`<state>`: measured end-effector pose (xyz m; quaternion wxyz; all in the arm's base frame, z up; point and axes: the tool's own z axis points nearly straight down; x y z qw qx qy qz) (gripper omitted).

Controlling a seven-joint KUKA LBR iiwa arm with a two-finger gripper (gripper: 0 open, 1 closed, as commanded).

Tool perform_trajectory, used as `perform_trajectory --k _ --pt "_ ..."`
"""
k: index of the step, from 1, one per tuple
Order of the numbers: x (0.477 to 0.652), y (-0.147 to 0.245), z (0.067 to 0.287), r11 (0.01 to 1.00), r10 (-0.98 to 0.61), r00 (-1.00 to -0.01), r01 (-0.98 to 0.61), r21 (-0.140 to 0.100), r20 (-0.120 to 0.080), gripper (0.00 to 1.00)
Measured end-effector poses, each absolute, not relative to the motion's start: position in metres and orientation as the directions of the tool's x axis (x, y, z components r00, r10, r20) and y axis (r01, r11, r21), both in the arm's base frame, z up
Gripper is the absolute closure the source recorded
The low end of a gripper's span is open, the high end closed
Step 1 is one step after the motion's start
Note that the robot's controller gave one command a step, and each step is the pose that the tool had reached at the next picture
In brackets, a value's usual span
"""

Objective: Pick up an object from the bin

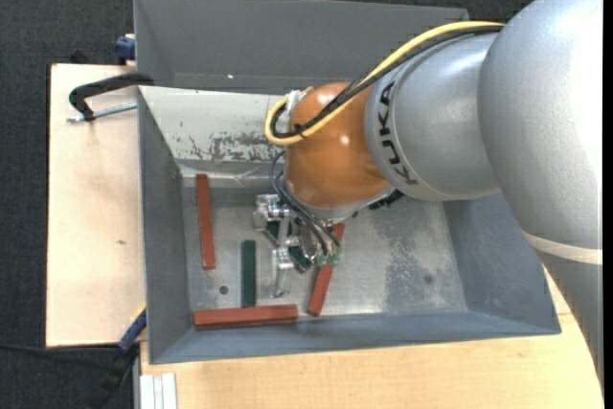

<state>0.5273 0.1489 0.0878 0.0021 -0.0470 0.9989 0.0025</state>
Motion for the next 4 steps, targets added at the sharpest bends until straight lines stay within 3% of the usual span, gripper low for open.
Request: perform_trajectory --k 1,2,3,4 --pt "0.536 0.114 0.082 0.98 -0.199 -0.98 -0.199 -0.002 -0.005 0.0" --pt "0.535 0.087 0.121 0.986 -0.169 -0.986 -0.169 0.003 0.0 0.0" --pt "0.552 0.072 0.117 0.97 -0.243 -0.97 -0.243 -0.001 -0.01 0.0" --pt "0.543 0.111 0.088 0.983 -0.183 -0.983 -0.183 0.0 -0.001 0.0"
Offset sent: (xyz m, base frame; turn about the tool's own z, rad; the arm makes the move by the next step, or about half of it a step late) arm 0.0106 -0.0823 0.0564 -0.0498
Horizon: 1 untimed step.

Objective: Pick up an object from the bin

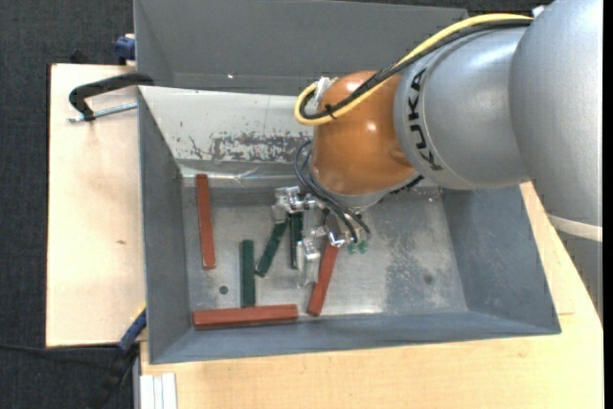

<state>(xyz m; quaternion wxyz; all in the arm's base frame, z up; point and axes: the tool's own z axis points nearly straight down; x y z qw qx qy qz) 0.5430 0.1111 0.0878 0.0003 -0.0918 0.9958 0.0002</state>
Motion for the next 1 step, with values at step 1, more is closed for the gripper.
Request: perform_trajectory --k 1 --pt "0.5955 0.0953 0.0752 0.956 -0.294 -0.956 -0.294 0.0 -0.017 1.0"
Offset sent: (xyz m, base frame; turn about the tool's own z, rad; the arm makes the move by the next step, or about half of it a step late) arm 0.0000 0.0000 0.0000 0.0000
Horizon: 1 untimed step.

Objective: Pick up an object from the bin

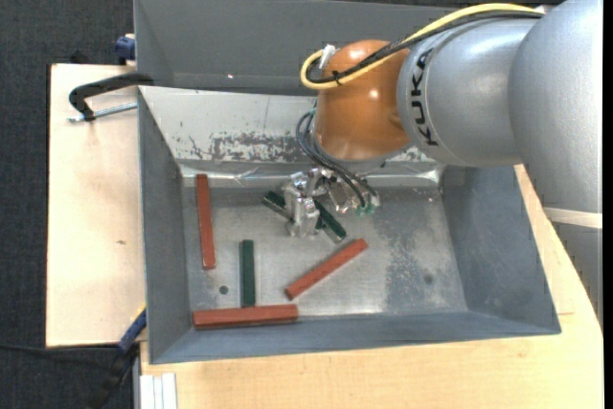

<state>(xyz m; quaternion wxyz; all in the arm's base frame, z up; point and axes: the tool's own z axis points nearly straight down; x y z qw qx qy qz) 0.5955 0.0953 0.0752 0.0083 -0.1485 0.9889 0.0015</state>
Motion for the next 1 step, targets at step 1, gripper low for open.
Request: perform_trajectory --k 1 --pt "0.5924 0.0947 0.0718 0.956 -0.294 -0.956 -0.294 0.002 -0.007 0.0"
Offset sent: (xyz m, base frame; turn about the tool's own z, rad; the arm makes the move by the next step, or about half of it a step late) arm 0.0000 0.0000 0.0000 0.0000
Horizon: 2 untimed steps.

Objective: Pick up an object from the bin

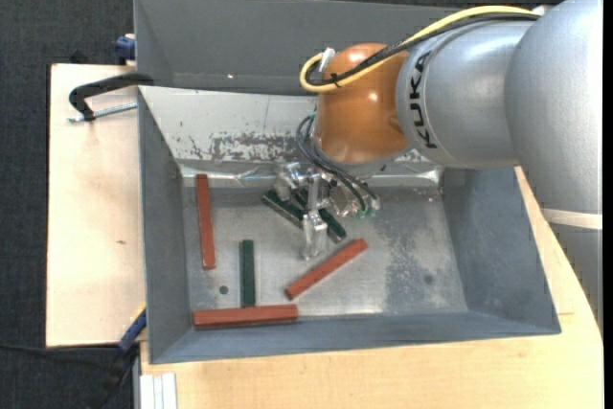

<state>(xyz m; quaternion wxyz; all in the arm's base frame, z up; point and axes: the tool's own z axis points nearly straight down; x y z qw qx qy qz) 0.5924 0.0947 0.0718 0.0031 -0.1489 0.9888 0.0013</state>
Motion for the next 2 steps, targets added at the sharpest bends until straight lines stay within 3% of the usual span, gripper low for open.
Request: perform_trajectory --k 1,2 --pt "0.592 0.095 0.072 0.956 -0.295 -0.956 -0.295 0.002 -0.006 0.0" --pt "0.582 0.021 0.074 0.996 -0.089 -0.996 -0.089 0.001 -0.002 1.0"
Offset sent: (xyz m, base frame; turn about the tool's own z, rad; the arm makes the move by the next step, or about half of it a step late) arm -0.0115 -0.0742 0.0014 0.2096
